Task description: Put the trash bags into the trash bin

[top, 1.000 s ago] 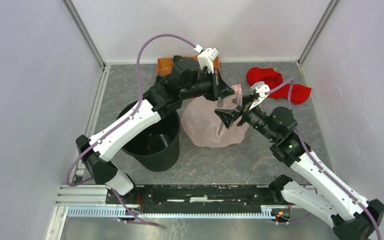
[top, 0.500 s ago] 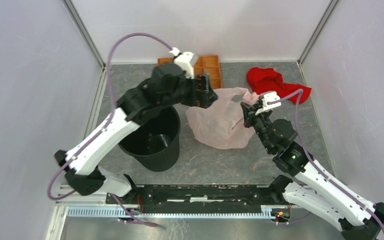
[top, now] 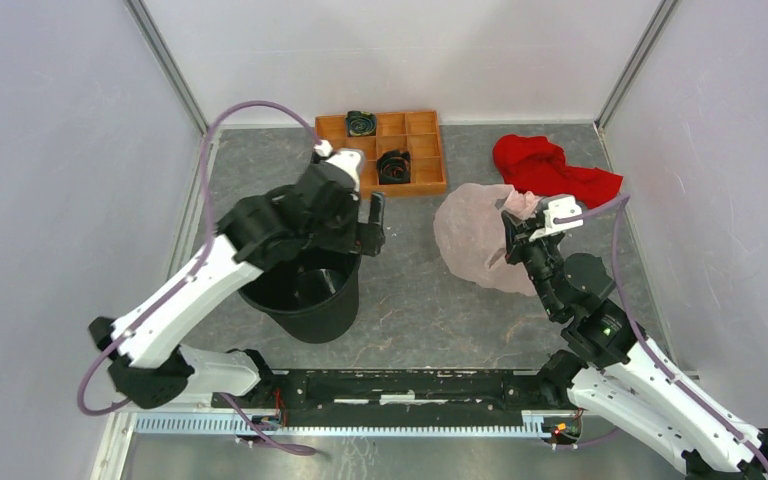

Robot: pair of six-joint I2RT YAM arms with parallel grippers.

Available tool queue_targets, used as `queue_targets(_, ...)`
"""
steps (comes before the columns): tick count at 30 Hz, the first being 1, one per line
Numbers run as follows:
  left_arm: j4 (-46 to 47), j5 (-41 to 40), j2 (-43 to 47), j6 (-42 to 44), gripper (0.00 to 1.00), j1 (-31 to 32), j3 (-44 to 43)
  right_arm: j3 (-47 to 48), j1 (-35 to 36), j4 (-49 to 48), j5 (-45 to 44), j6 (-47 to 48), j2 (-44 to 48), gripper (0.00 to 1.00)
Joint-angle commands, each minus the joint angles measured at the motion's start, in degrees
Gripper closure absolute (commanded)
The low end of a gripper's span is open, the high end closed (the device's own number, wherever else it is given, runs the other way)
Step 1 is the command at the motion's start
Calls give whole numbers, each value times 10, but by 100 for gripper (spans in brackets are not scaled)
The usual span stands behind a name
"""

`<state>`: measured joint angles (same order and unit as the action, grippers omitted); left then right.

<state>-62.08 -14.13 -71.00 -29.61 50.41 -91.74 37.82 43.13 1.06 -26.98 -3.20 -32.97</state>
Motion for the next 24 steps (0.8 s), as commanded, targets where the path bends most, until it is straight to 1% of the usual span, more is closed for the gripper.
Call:
queue_targets(1, -5, -28, -41, -30, 2, 17, 26, 24, 2, 26, 22, -25, 15, 95)
queue_targets(3, 0, -50, -54, -33, 7, 32, 30, 26, 2, 27, 26, -30, 25, 94)
queue_targets(4, 1, -63, -61, -35, 11, 40, 30, 29, 2, 29, 31, -30, 29, 94)
queue_targets(9, -17, -127, -78, -48, 36, 60, 31, 50, 2, 45, 33, -25, 39, 94)
queue_targets(12, -13, -132, -78, -59, 50, 71, 33, 48, 2, 45, 32, -22, 47, 94)
queue_targets(16, 6, -118, -87, -59, 68, 77, 25, 46, 2, 50, 31, -19, 52, 93)
queue_targets(17, 9, -116, -94, -57, 71, 79, 19, 47, 2, 52, 30, -19, 54, 93)
queue_targets(20, 18, -106, -118, -46, 76, 90, -12, 53, 2, 62, 26, -19, 64, 93)
queue_targets(24, 27, -89, -166, -29, 81, 109, -74, 68, 2, 73, 12, -16, 84, 93)
